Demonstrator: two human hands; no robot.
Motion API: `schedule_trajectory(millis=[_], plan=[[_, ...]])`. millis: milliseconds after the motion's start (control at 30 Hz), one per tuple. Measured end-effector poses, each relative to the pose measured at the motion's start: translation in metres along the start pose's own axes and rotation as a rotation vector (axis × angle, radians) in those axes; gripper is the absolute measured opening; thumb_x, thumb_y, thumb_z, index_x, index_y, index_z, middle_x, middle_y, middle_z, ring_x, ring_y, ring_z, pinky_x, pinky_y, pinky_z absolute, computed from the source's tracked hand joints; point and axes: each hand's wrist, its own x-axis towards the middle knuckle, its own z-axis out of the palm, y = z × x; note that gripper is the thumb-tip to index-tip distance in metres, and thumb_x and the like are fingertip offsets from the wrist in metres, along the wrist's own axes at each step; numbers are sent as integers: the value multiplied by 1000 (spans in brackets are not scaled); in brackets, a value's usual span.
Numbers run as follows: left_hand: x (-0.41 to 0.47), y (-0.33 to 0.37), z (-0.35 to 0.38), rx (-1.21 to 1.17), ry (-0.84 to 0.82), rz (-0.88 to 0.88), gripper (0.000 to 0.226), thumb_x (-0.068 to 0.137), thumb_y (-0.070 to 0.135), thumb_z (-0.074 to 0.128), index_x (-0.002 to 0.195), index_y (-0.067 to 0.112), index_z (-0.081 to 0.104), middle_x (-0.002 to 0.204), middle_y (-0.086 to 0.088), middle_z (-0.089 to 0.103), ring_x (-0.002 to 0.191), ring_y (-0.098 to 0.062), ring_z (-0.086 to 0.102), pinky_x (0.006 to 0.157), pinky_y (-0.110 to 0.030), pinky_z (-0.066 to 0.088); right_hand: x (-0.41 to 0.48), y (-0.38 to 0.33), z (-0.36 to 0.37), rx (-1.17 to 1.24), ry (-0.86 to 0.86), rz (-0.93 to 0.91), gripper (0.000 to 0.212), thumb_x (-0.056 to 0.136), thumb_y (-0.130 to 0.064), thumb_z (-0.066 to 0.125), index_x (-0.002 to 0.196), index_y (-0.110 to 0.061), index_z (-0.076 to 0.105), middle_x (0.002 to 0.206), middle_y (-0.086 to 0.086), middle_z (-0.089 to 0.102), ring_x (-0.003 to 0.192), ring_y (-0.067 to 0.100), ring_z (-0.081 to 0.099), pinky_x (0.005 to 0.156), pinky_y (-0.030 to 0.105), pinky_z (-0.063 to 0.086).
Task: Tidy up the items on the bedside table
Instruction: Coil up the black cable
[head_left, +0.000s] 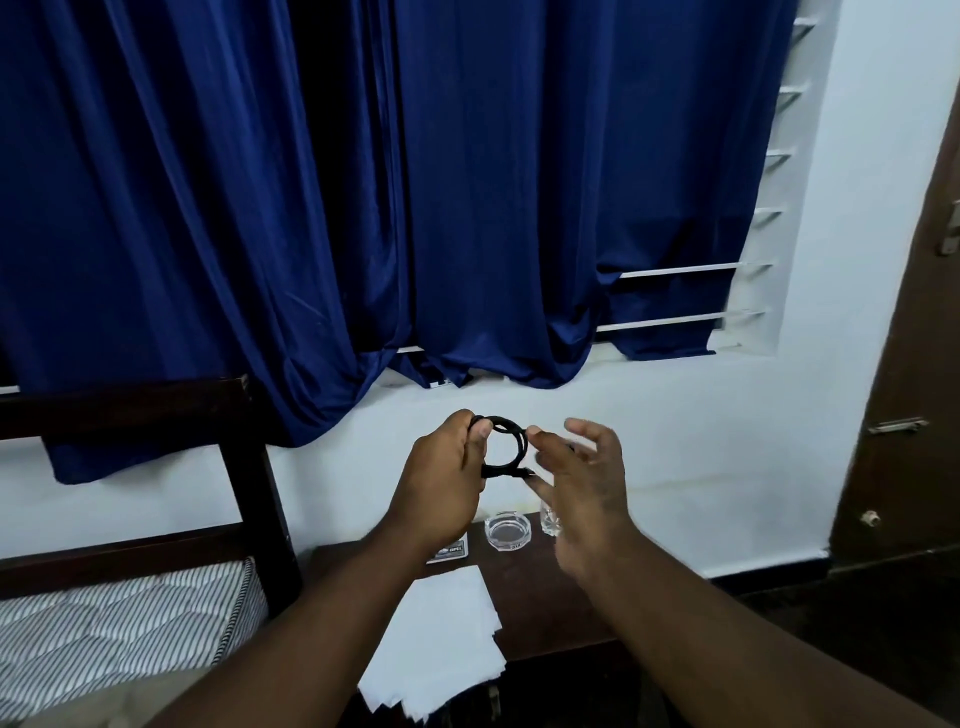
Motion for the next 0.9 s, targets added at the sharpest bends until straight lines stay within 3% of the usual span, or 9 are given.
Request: schedule_trajectory(millis=[100, 200, 267, 333, 500, 567, 633, 767, 900], plan=[[-1, -3, 0, 4, 2, -6, 34, 107, 45, 37, 76, 31, 44, 65, 6, 52, 59, -12, 56, 73, -53, 59, 3, 3, -6, -499, 20, -371, 8, 84, -26, 78, 87, -31, 72, 106, -9, 65, 101, 9, 62, 79, 17, 46], [1, -4, 1, 12, 6, -9, 34, 107, 43, 36, 76, 31, 44, 67, 5, 53, 61, -13, 58, 73, -53, 59, 12, 3, -13, -809, -18, -624, 7, 90, -26, 73, 85, -29, 76, 91, -16, 65, 92, 6, 61, 74, 8, 40], [1, -3, 2, 12, 5, -6, 34, 107, 42, 37, 77, 30, 44, 68, 4, 54, 62, -15, 59, 73, -53, 59, 15, 3, -14, -864, -76, -656, 13, 94, -24, 68, 87, -23, 78, 79, -11, 69, 80, 8, 64, 73, 15, 47], [1, -2, 3, 14, 12, -6, 34, 107, 42, 37, 77, 30, 43, 67, 4, 55, 63, -16, 61, 73, -53, 58, 17, 4, -11, -825, -125, -569, 16, 96, -22, 64, 90, -20, 79, 75, -7, 73, 74, 9, 67, 75, 30, 54], [1, -5, 2, 23, 27, -13, 35, 108, 42, 36, 76, 30, 42, 67, -1, 56, 69, -30, 64, 70, -54, 56, 15, 6, -2, -521, -169, -238, 14, 93, -18, 63, 89, -20, 76, 80, 4, 76, 78, 21, 75, 87, 48, 60], [1, -8, 1, 36, 21, -5, 34, 108, 42, 36, 80, 27, 46, 69, -6, 59, 70, -34, 64, 69, -54, 54, 11, 6, 1, -429, -211, -154, 7, 88, -19, 72, 95, -19, 74, 85, 8, 77, 81, 24, 76, 87, 46, 61], [0, -10, 0, 59, 14, 8, 33, 108, 42, 36, 83, 23, 48, 69, -5, 60, 68, -31, 64, 68, -54, 53, 9, 8, 3, -458, -208, -155, 22, 81, -18, 81, 100, -19, 71, 88, 7, 76, 83, 22, 76, 86, 43, 62], [-2, -12, 0, 139, -10, 51, 36, 108, 44, 34, 82, 20, 43, 65, 0, 56, 64, -25, 58, 62, -48, 46, 3, 7, 8, -235, -154, -59, 28, 80, 5, 74, 103, -6, 63, 96, 24, 73, 83, 30, 75, 76, 35, 63], [0, -17, -3, 189, 12, 68, 36, 108, 45, 32, 87, 19, 45, 65, 2, 57, 62, -20, 56, 60, -44, 44, 3, 6, 13, -102, -133, 85, 29, 84, 0, 74, 109, -7, 61, 100, 20, 74, 83, 23, 72, 77, 31, 59]])
